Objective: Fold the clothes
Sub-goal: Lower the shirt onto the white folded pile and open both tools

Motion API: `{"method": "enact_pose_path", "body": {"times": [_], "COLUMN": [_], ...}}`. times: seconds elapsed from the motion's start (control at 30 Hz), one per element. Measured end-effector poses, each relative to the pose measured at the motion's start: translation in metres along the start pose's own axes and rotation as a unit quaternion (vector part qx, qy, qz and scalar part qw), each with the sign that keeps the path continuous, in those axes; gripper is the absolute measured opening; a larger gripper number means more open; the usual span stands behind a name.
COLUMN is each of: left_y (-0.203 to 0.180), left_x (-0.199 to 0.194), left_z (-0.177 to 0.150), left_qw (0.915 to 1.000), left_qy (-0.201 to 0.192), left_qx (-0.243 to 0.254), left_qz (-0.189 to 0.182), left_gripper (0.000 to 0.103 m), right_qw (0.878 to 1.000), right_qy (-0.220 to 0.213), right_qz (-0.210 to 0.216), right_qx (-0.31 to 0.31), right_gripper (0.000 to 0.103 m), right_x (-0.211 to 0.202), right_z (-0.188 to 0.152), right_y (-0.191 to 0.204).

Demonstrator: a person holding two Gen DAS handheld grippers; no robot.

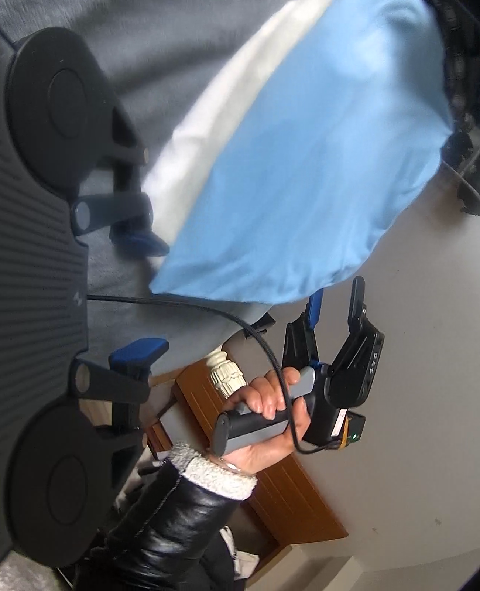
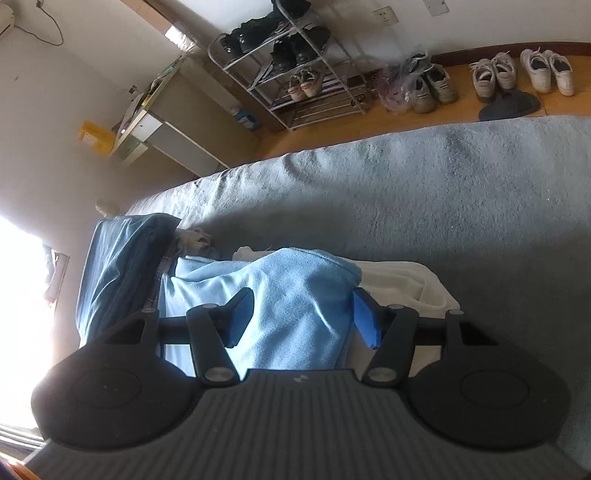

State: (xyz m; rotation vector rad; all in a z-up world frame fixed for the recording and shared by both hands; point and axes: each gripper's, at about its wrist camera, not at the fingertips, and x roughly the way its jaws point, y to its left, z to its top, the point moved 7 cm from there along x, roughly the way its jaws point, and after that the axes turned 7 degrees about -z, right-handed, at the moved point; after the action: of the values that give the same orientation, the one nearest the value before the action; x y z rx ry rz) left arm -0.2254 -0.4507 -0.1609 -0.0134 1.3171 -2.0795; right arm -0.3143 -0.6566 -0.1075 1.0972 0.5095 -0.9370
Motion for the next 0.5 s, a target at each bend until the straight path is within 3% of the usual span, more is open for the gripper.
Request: {"method": "enact_pose_path", "body": {"times": [0.27, 0.5], "left_y": [0.01, 0.014], "left_x": [0.004, 0.008], "left_z": [0.003, -0.008], "left_qw": [0.9983, 0.9965], "left_qy": [-0.007, -0.004], "left_qx": [-0.057, -0.083], "left_qz": [-0.007, 0.005], "left_gripper": [0.04, 0.028], "right_qw": [1.0, 1.0], "right_qy": [0.015, 0.008], "right_qz": [-0.007, 0.014], "right_qx": [0.003, 0.001], "right_gripper": [0.053, 0.045], "right_x": [0.011, 0.016], "right_z": [0.004, 0.009], "right_y": [-0.012, -0.005]}}
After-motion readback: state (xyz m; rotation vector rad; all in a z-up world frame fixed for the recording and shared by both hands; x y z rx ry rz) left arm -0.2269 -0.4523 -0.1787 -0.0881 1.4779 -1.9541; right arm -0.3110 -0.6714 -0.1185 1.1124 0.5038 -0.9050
